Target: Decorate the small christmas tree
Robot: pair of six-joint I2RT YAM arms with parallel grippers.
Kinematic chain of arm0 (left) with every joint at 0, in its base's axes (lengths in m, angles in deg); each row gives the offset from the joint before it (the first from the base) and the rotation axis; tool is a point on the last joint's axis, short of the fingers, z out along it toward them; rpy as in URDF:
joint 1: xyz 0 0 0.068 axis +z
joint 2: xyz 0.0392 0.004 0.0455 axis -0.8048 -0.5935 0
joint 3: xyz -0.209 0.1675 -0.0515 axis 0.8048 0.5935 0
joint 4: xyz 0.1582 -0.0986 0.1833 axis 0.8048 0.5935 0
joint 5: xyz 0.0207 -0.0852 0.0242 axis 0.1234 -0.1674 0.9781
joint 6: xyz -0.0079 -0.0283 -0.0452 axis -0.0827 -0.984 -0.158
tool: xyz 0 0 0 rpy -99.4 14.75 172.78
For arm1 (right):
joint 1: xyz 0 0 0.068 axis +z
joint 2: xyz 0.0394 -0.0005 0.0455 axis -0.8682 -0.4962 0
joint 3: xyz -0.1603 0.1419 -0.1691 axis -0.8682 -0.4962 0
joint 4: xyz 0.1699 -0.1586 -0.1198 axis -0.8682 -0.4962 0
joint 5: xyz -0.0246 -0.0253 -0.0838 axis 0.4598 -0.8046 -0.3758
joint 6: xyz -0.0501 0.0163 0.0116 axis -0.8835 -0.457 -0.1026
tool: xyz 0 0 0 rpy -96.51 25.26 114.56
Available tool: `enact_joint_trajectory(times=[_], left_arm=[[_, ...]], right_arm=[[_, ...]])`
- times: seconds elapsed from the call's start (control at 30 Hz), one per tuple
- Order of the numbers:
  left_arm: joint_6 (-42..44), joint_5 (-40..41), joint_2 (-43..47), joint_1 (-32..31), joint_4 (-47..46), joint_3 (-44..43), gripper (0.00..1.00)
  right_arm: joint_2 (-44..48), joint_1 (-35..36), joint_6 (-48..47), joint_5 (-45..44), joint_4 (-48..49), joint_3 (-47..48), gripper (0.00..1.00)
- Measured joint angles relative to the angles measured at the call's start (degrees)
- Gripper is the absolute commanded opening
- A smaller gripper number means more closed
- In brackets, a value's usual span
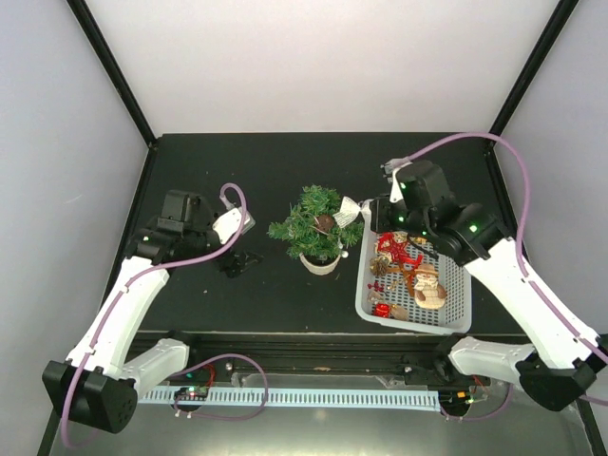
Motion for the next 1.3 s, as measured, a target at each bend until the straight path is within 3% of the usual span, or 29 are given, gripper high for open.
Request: enact_joint_trajectory(times=[0.27, 0.53, 0.83, 1.3], left_arm=[[4.1, 0.0, -2.3, -1.9, 0.4, -3.0, 0.95], [-0.1, 1.4, -7.4, -9.1, -4.6, -4.9, 0.99], [-11.6, 13.0, -6.8, -20.1, -17.3, 1.6, 0.99], [-18.8, 24.0, -15.0, -23.6, -28.0, 3.0, 0.99]], right_arm=[[-2.3, 0.0, -2.5, -0.1, 0.2, 0.1, 0.01], [-1.4, 0.0, -2.4, -0.7, 1.2, -1.7, 0.01], [-1.0, 0.0, -2.2, -2.6, 1.8, -4.3, 0.01], [-1.7, 0.0, -1.1, -3.4, 3.2, -6.1, 0.01]])
